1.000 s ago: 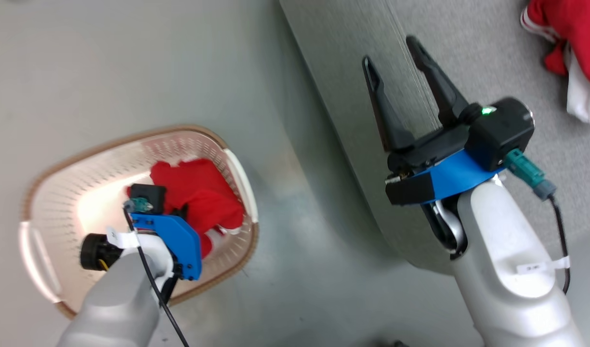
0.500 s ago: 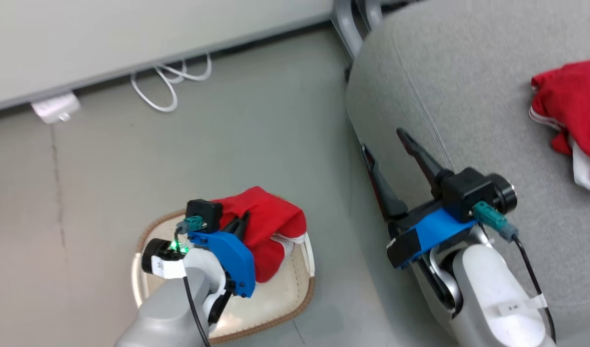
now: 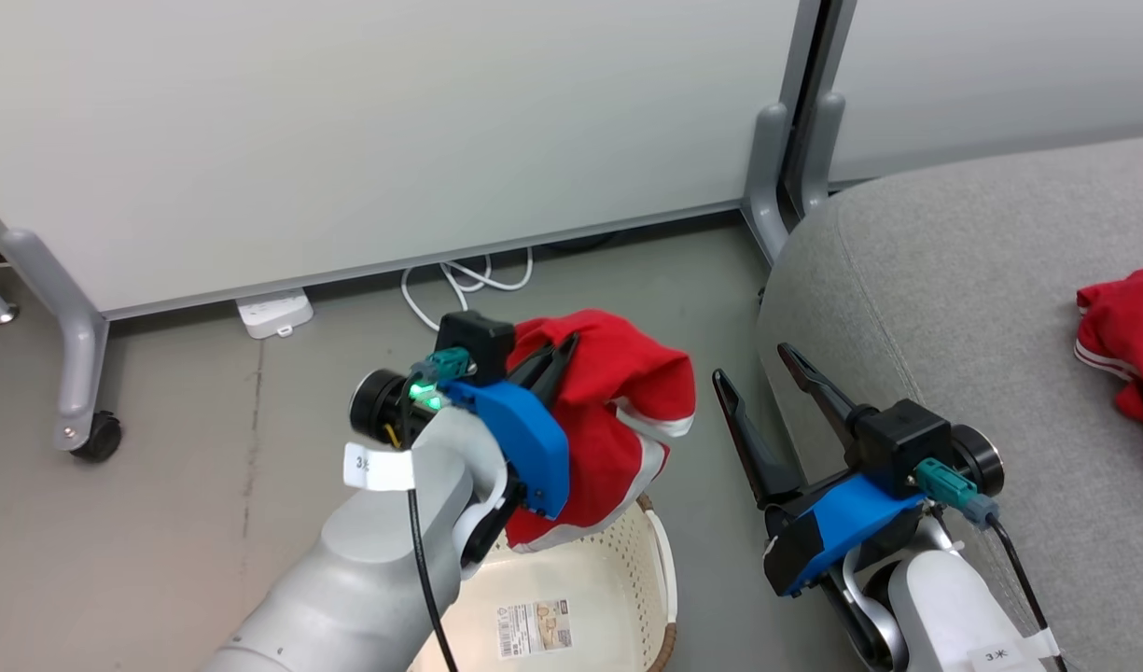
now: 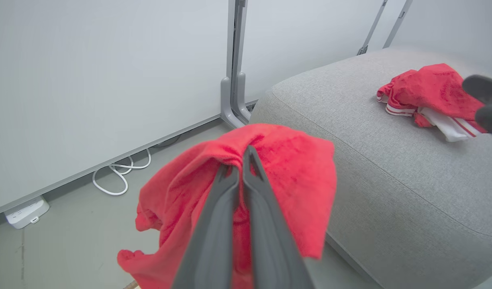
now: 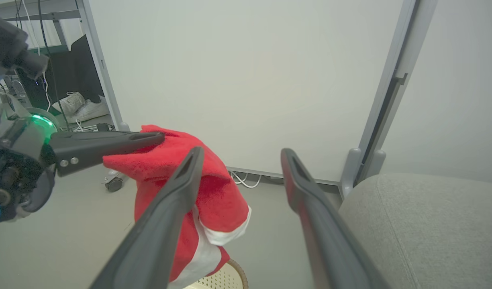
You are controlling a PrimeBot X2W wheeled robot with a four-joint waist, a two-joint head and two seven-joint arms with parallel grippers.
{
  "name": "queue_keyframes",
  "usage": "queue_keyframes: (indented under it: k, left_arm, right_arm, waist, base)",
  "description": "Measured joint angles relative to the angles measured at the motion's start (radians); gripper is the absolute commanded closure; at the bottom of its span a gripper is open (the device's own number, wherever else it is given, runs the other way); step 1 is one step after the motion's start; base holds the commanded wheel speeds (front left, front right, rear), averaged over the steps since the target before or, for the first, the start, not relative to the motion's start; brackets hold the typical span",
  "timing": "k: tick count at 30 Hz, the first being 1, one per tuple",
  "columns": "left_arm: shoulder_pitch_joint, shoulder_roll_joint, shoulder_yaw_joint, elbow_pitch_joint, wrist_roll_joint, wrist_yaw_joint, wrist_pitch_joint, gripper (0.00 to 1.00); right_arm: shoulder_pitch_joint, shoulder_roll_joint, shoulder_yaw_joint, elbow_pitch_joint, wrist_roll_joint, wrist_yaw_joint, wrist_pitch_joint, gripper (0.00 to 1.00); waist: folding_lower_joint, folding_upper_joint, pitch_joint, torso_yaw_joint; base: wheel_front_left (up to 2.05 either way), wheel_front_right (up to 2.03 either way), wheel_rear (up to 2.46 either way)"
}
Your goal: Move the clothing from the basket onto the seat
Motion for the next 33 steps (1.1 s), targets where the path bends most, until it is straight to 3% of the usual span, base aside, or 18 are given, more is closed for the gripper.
queue_keyframes:
  k: [13, 23, 33]
  left_arm:
    - [-0.102, -0.001, -0.070, -0.097, -0.084, 0.002, 0.021, 1.00]
    - [-0.107, -0.001, -0.118, -0.097, -0.128, 0.011, 0.020, 1.00]
    - [-0.120, -0.002, -0.167, -0.120, -0.162, 0.023, 0.012, 1.00]
  right_arm:
    - [0.046, 0.001, 0.005, -0.014, 0.009, 0.000, 0.024, 0.00]
    - [0.048, 0.001, 0.034, -0.017, 0.026, 0.000, 0.028, 0.00]
    - [-0.001, 0.001, 0.103, 0.092, 0.090, 0.000, 0.033, 0.00]
  waist:
    - [0.0002, -0.0001, -0.062, 0.036]
    - [0.0003, -0.0001, -0.061, 0.030]
    - [0.0004, -0.0001, -0.052, 0.037]
  base:
    - [0.00, 0.00, 0.00]
    - [0.00, 0.00, 0.00]
    - [0.00, 0.00, 0.00]
